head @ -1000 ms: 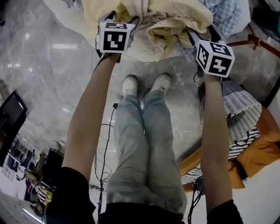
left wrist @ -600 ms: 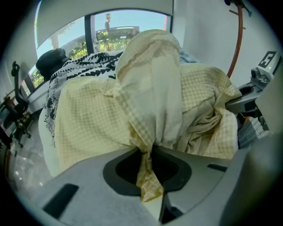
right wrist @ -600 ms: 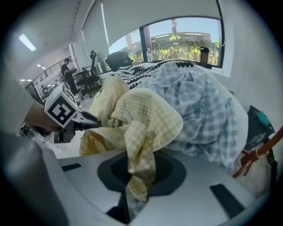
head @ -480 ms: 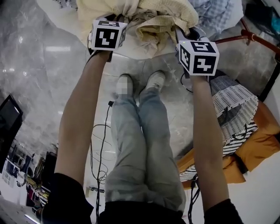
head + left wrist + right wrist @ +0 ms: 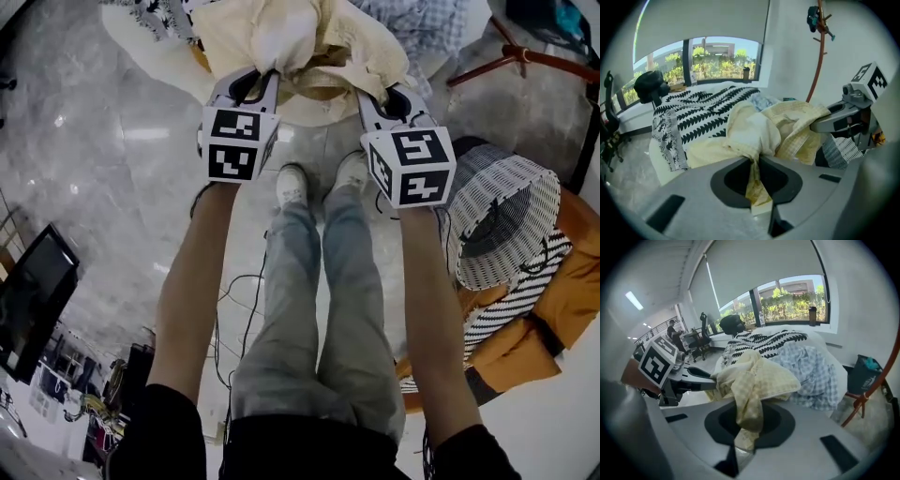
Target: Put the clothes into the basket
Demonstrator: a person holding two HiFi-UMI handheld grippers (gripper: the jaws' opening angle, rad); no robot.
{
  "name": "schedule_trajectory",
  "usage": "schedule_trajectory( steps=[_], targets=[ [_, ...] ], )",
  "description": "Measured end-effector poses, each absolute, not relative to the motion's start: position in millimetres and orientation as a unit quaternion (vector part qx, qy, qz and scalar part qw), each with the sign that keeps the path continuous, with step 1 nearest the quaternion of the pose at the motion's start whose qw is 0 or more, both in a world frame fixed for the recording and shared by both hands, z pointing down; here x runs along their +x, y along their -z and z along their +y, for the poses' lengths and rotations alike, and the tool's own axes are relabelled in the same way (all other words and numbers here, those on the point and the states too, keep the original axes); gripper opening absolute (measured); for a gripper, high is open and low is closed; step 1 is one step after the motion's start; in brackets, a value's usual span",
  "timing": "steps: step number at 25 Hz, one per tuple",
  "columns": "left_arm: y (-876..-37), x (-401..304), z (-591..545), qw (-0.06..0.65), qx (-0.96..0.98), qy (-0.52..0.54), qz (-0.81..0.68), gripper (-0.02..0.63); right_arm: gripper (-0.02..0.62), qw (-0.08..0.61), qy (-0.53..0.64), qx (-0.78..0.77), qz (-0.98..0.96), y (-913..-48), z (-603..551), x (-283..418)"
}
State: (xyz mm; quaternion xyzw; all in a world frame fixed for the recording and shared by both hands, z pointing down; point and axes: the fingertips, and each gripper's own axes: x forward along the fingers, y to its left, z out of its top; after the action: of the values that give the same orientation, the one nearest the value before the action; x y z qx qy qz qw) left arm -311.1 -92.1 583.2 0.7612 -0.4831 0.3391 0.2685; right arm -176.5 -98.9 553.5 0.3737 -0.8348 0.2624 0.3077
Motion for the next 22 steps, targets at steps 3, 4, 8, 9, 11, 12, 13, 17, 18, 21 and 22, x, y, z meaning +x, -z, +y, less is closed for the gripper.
schedule_trajectory(
  steps=[3,4,8,9,11,12,13,17,18,21,22],
  targets=[
    [-547.7,-298.9,-81.7,0.248,0.783,-0.33,-0.466,0.04,0.035,0.287,-0.251,0.391,-0.837,-519.0,-89.5,-179.8],
    [-536.3,-294.8,-78.5,0.246,0.787,-0.325,-0.463,0.04,0.035,0.28,-0.249,0.397,-0.838,-507.3,-87.3,-178.2],
    [-488.2,-276.6,-71.0,0.24,0.805,-0.297,-0.455,0.04,0.035,0.245,-0.241,0.429,-0.835,-462.7,-82.8,-161.0],
    [-476.0,-272.9,-70.1,0.236,0.809,-0.291,-0.452,0.04,0.035,0.236,-0.239,0.438,-0.834,-452.3,-81.8,-157.0],
    [-452.0,-264.6,-69.0,0.226,0.818,-0.282,-0.448,0.04,0.035,0.22,-0.235,0.455,-0.83,-431.8,-79.1,-147.9],
    [-440.4,-259.0,-68.9,0.221,0.822,-0.279,-0.445,0.04,0.035,0.213,-0.233,0.464,-0.828,-421.7,-77.7,-142.0],
    [-429.3,-252.5,-69.0,0.216,0.827,-0.276,-0.439,0.04,0.035,0.206,-0.232,0.474,-0.824,-411.7,-76.3,-135.3],
    [-387.7,-219.6,-73.5,0.188,0.853,-0.263,-0.409,0.04,0.035,0.173,-0.226,0.521,-0.805,-376.4,-71.6,-101.1],
    [-378.3,-209.5,-74.7,0.181,0.86,-0.26,-0.401,0.04,0.035,0.164,-0.225,0.533,-0.799,-368.7,-69.9,-90.2],
    [-356.7,-176.6,-75.4,0.164,0.877,-0.255,-0.373,0.04,0.035,0.142,-0.223,0.572,-0.776,-350.5,-60.7,-55.6],
    [-351.8,-164.6,-74.9,0.16,0.882,-0.254,-0.362,0.04,0.035,0.136,-0.223,0.584,-0.768,-346.6,-56.8,-43.8]
  ],
)
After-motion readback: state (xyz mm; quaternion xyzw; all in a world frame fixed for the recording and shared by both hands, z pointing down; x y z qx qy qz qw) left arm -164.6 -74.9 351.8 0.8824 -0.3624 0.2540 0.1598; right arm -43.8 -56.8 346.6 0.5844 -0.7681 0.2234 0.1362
